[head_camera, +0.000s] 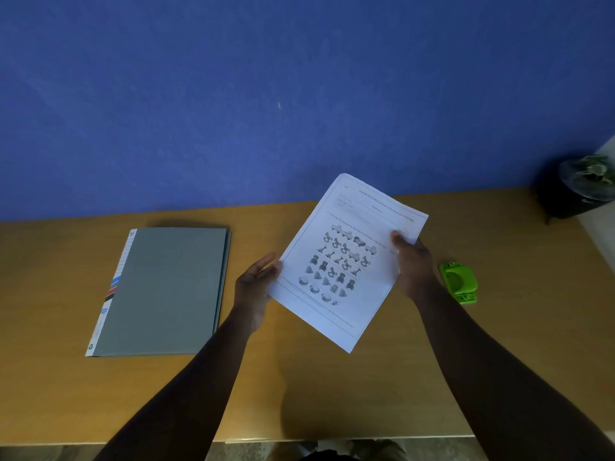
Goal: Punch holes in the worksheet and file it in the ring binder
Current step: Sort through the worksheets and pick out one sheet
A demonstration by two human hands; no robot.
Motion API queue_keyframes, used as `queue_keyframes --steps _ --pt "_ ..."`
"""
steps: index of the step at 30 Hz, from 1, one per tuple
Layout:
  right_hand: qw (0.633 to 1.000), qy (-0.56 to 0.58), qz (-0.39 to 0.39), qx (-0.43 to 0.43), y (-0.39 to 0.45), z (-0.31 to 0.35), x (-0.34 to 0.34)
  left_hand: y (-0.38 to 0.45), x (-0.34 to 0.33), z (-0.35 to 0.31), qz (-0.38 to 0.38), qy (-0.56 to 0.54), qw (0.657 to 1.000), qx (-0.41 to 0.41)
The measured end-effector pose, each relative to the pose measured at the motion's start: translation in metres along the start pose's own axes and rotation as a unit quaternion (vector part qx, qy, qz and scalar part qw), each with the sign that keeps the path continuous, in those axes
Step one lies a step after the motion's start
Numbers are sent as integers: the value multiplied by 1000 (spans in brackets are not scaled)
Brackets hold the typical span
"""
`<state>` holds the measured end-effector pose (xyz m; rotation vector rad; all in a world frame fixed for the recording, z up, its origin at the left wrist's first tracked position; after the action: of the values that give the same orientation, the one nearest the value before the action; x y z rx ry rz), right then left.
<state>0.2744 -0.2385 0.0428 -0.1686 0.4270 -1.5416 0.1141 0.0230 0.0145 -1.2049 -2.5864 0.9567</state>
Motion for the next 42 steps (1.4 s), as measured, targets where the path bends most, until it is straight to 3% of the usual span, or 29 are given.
queue_keyframes --steps 5,9,14,22,27,31,37,42 --pt "996 61 -48 -45 -1 -10 -2 0 -10 9 26 -161 986 26" --pt "989 108 -51 -83 -2 -17 -10 -2 -28 13 65 -97 993 28" --pt "986 113 -4 -119 1 -31 -12 -3 -35 15 41 -49 998 23" --pt "987 -55 74 -132 14 -35 18 13 -6 15 -18 47 998 31" --pt "972 -123 134 -151 17 -40 37 18 11 10 1 100 995 31" --pt "972 -123 133 -151 17 -45 42 20 17 6 10 124 991 42" --pt "983 -13 51 -174 18 -62 38 12 6 1 58 -80 991 93" --pt "976 39 78 -199 13 -75 18 9 -11 -1 82 -172 979 76"
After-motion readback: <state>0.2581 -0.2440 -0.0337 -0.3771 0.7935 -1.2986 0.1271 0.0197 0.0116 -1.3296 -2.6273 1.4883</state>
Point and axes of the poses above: each hand's wrist, its own y-axis towards the middle knuckle, its own x-axis out of the back of the hand, z = x × y, the point moved 5 cm from there along y, towards the middle knuckle, and after that the axes turned 6 degrees about x, right-handed, at the moved point
